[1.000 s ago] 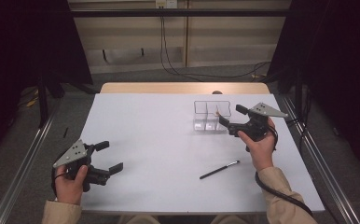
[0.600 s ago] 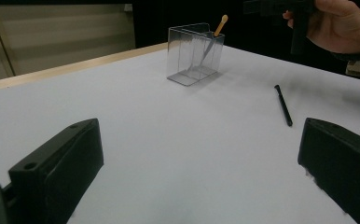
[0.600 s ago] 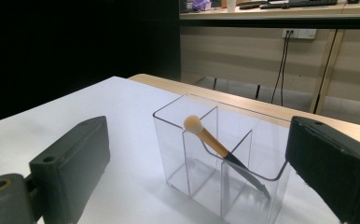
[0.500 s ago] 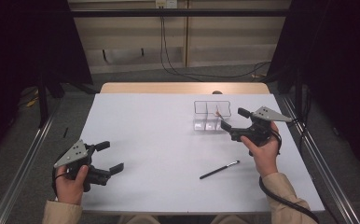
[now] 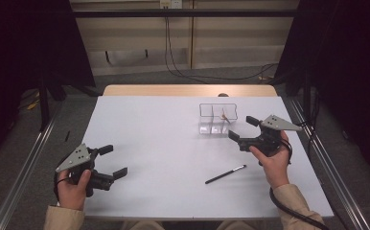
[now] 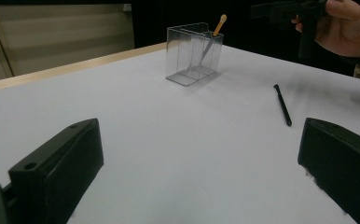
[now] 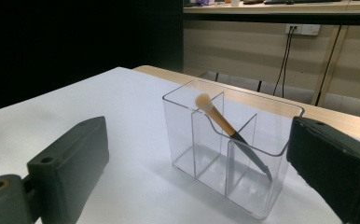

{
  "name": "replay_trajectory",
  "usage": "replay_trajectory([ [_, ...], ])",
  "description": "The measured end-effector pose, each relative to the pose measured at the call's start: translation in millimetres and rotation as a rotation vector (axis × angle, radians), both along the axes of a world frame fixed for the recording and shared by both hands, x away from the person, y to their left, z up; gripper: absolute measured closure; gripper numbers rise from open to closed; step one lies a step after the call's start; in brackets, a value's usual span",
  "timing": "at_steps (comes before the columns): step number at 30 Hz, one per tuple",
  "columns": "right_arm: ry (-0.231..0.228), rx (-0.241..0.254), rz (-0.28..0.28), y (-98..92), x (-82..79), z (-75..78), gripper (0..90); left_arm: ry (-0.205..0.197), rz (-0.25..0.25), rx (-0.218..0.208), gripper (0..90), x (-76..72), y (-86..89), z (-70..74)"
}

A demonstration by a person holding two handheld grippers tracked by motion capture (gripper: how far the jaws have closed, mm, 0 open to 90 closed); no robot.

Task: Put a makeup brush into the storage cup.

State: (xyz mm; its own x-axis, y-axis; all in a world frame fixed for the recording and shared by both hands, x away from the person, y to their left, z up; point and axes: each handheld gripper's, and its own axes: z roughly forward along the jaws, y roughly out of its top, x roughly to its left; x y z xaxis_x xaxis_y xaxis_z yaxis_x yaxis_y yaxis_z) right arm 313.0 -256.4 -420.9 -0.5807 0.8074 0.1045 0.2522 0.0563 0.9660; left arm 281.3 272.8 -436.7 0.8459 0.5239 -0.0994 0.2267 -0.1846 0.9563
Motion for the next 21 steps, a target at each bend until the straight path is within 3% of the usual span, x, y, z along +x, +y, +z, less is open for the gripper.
replay_trajectory([
  [21, -0.002, -0.019, 0.02, -3.9, -21.6, -4.7, 5.4, -0.001, 0.001, 0.0, 0.0, -0.7, 0.4, 0.6],
])
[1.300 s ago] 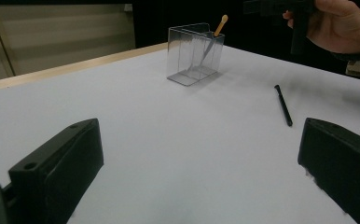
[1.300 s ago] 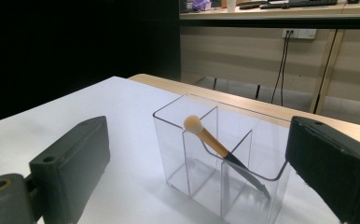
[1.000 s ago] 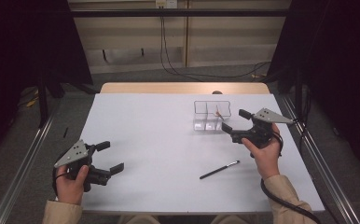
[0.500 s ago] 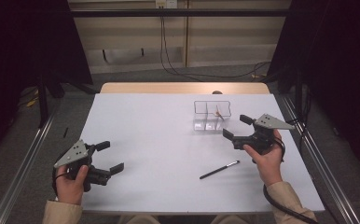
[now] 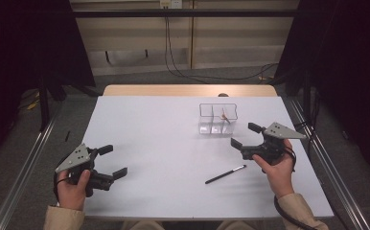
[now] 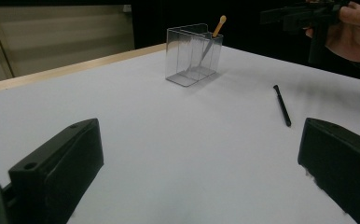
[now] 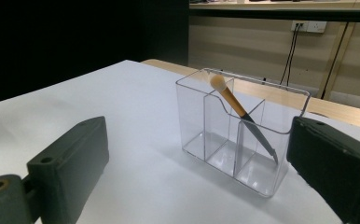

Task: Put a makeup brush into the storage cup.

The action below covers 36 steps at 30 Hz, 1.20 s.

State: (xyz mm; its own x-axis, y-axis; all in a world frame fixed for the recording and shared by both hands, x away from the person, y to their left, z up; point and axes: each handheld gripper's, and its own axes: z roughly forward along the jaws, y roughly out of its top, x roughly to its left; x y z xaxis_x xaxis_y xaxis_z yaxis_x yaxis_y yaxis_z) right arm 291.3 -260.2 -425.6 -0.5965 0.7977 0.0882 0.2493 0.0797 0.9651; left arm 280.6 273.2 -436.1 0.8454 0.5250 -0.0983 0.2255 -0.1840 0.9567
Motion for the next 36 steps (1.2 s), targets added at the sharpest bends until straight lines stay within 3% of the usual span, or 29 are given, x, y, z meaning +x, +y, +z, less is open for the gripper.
replay_trajectory([
  [14, 0.014, 0.005, -0.009, -13.9, -14.6, -5.6, 5.4, -0.004, 0.001, -0.001, 0.0, -0.4, -0.4, 0.3],
  [36, 0.01, -0.04, -0.017, -32.1, -31.7, -7.2, 4.3, -0.011, 0.005, 0.0, 0.0, -1.0, 1.5, 0.9],
])
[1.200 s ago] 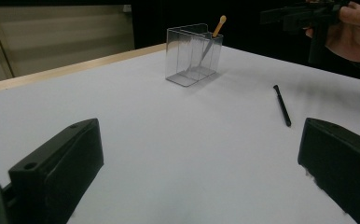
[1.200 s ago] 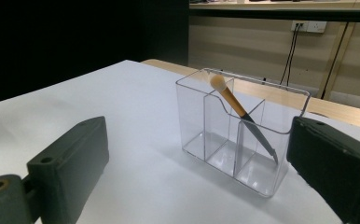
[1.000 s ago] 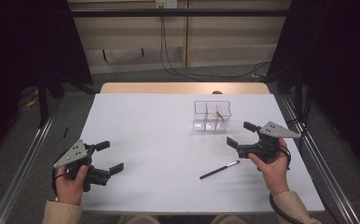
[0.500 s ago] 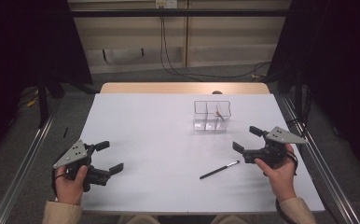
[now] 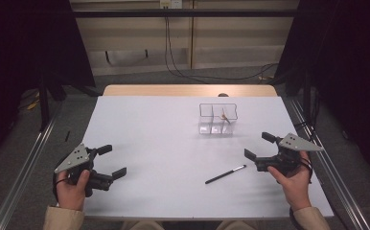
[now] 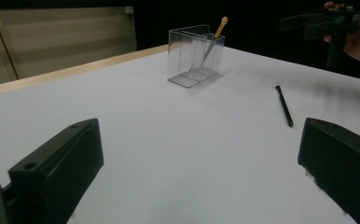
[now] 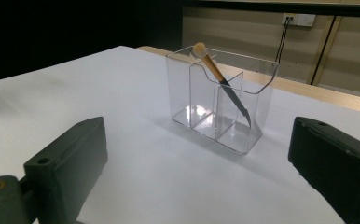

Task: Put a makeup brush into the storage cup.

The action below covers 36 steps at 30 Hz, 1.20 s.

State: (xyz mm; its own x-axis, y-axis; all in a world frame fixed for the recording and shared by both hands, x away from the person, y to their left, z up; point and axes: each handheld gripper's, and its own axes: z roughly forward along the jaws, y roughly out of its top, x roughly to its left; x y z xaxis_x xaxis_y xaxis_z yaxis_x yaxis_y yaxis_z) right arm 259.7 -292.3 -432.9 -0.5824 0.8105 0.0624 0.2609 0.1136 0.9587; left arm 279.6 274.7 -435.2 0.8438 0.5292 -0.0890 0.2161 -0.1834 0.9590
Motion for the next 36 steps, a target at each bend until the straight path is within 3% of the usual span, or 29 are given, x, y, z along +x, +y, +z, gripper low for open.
replay_trajectory([
  [36, 0.023, -0.035, -0.012, -22.3, -24.7, -2.8, 3.9, 0.0, -0.005, 0.001, 0.0, -0.3, 1.7, -1.9],
])
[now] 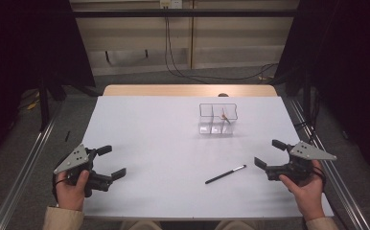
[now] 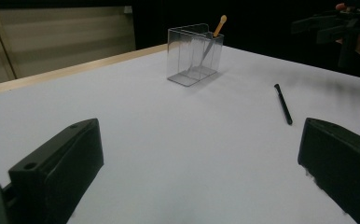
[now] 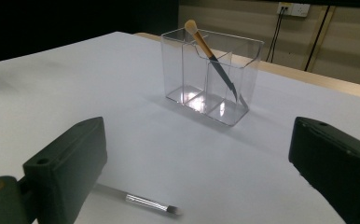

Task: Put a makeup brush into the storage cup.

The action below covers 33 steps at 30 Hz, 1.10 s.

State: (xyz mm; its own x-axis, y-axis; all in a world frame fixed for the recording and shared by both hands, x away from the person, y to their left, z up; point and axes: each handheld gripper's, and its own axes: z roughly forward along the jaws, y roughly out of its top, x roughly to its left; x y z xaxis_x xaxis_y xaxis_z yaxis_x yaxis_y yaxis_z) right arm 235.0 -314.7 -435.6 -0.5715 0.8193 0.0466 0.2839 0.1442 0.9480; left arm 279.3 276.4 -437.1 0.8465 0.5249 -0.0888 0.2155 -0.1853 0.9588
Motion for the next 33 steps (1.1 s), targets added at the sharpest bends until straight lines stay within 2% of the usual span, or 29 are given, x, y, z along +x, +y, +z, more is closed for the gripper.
replay_trajectory([
  [33, 0.003, -0.005, -0.021, -13.8, -11.8, -4.2, 3.7, 0.001, 0.001, 0.006, 0.0, 1.6, -0.2, 0.2],
])
